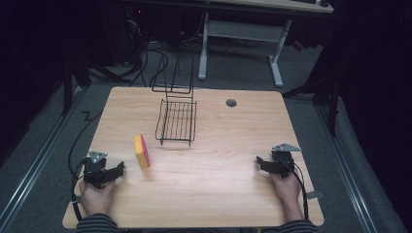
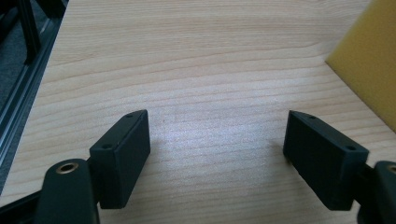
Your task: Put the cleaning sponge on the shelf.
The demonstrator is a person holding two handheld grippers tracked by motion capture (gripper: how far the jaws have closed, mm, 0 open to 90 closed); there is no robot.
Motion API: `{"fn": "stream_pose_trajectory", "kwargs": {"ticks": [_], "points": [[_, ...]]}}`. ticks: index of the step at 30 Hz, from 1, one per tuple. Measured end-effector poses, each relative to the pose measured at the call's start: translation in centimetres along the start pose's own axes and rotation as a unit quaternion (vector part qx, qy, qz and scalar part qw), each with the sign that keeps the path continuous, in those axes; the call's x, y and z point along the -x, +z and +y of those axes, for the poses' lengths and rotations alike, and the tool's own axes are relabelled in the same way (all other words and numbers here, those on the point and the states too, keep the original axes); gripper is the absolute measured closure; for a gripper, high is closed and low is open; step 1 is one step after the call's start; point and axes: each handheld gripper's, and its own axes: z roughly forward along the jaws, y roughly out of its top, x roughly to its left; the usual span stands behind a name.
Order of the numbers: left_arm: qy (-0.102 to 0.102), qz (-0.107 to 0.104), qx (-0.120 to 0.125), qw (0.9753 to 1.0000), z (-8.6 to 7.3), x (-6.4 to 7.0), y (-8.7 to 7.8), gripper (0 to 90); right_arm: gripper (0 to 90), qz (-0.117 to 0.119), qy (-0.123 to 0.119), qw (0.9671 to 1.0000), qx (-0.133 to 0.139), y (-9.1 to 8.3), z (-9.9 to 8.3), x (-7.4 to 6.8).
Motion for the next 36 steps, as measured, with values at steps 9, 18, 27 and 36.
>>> {"fn": "stream_pose_trajectory", "kwargs": {"ticks": [9,18,27,36], "points": [[-0.001,-0.002,-0.001,1.0000,0.02,-0.04,0.00,23.7,28.0,0.000,0.000,1.0000,0.000,0.01,0.01,-0.04],[-0.002,-0.001,-0.001,1.0000,0.03,0.03,0.00,24.1,28.0,0.000,-0.001,1.0000,-0.001,0.01,0.00,-0.03],[0.003,-0.004,0.000,1.0000,0.06,0.05,-0.04,28.4,28.0,0.000,-0.002,1.0000,0.000,0.01,0.00,-0.02],[0.006,-0.010,-0.004,0.9999,0.07,0.19,0.04,21.6,28.0,0.000,-0.001,1.0000,-0.001,0.00,0.00,-0.05]]}}
